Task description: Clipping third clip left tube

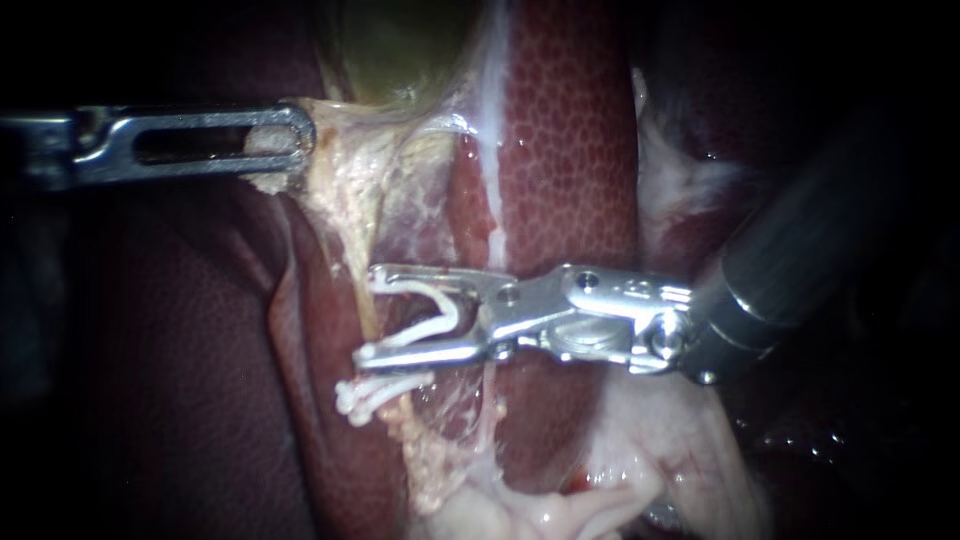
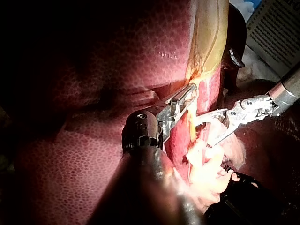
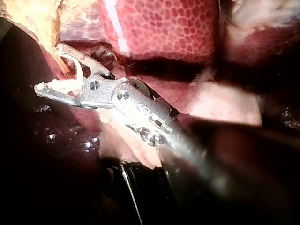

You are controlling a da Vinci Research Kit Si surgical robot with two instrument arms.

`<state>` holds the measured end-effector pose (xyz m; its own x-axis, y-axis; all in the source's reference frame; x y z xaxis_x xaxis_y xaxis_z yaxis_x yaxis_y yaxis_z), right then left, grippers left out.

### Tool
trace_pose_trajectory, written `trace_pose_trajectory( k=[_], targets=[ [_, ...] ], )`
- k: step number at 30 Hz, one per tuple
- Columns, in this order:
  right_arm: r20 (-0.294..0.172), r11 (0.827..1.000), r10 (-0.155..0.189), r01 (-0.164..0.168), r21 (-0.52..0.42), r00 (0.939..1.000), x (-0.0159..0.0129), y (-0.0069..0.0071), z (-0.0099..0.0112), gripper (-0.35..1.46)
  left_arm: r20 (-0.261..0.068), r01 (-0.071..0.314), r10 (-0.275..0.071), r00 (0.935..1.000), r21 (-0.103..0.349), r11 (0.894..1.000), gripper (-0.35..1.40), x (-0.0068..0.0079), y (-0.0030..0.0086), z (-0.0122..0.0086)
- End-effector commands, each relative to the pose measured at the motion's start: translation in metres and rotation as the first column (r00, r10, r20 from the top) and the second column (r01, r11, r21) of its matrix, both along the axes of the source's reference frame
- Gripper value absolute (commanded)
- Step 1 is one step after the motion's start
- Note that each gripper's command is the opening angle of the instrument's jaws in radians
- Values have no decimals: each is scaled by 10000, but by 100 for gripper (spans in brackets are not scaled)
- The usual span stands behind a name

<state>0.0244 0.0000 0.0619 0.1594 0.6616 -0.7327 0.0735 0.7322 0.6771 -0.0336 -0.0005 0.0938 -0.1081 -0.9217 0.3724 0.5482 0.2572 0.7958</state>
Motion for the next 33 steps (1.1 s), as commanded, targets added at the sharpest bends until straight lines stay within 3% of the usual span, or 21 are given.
trace_pose_trajectory(
  k=[1,20,28,33],
  targets=[
    [4,10000,-2,2,-18,10000,0,0,1,60,-22,22,-22,10000,-6,10000,-15,0,0,0],
    [67,9998,-64,63,209,10000,5,4,13,60,-29,30,-30,10000,-9,10000,-15,-1,-1,-1],
    [-256,9979,-517,527,377,9983,19,6,15,60,-15,14,-14,10000,-11,10000,-15,-2,-2,0],
    [-617,9939,-936,969,526,9937,25,6,13,60,-21,23,-23,10000,-14,10000,-15,-3,-2,0]
  ],
)
